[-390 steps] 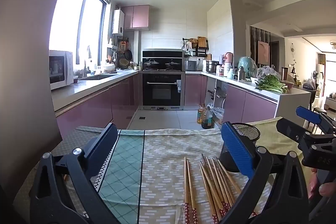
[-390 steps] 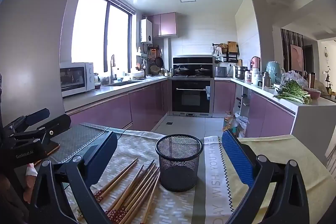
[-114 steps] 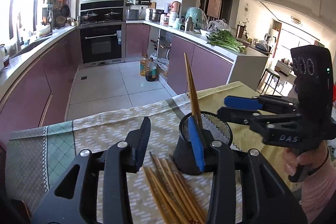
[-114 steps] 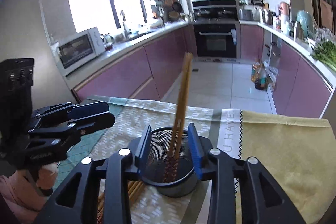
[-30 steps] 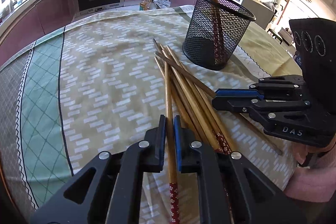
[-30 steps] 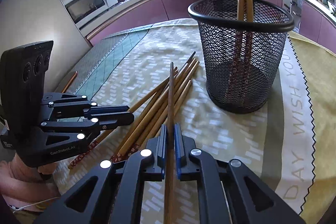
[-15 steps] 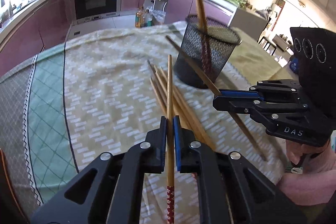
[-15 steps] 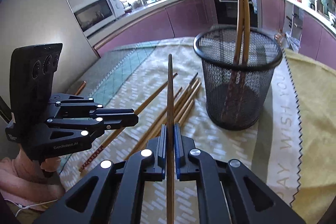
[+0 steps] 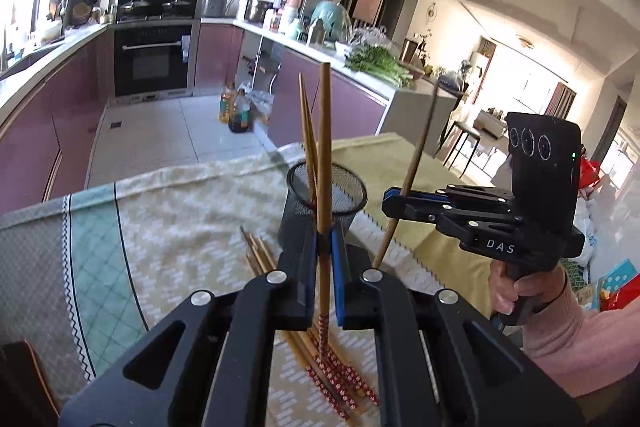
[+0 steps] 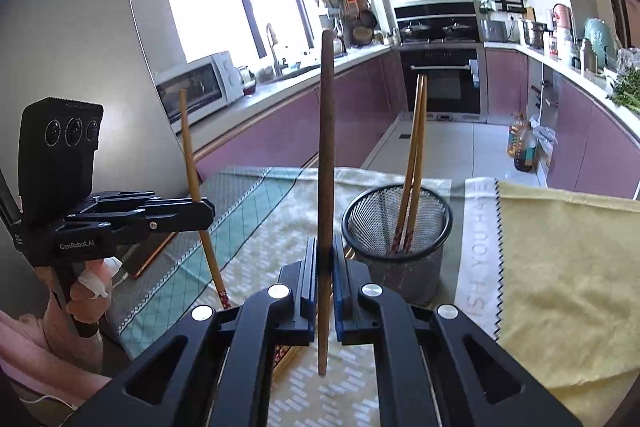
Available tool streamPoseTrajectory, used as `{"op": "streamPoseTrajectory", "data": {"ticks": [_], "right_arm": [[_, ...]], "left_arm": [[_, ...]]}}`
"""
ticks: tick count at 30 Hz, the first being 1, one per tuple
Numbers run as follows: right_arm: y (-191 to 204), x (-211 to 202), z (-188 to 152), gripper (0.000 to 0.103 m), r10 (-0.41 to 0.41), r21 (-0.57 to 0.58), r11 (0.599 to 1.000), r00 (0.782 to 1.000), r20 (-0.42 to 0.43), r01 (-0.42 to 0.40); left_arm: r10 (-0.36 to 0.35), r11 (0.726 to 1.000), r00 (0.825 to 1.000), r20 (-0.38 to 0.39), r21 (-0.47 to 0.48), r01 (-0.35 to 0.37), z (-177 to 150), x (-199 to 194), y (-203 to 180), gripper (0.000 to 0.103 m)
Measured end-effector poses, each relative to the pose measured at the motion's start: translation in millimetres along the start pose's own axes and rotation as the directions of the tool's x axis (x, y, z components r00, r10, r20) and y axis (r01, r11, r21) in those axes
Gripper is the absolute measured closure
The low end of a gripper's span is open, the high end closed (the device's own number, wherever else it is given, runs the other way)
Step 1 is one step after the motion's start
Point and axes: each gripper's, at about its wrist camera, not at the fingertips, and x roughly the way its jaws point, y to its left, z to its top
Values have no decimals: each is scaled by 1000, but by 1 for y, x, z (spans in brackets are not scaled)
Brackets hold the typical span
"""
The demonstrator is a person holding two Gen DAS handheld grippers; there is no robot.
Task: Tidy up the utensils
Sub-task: 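Lift the left tool's chopstick into the mesh cup while the right tool inserts its own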
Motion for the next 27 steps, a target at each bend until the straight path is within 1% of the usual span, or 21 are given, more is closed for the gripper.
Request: {"op": "streamPoseTrajectory", "data": {"ticks": [6,11,14,18,22,25,27], "right_arm": [[-9,-19,26,97,-14,-16,1000,997,72,15],[-16,-29,49,97,-34,-27,999,990,135,38],[-21,-33,60,97,-43,-23,999,985,166,47],[-26,-31,68,97,-55,-22,998,980,193,60],[-30,-16,69,97,-75,-25,996,982,174,81],[-35,2,64,97,-88,-17,996,989,120,91],[-38,12,60,97,-92,-10,996,992,83,93]], "left_arm": [[-10,1000,997,80,2,10,30,1,-6,96],[-23,1000,992,125,-2,23,60,8,-9,96],[-12,1000,987,160,12,10,76,11,-13,96],[5,1000,984,178,27,-10,91,18,-19,96],[31,999,987,159,27,-36,92,34,-20,96],[49,998,993,105,34,-53,87,53,-18,96],[43,998,998,56,49,-46,81,65,-18,96]]}}
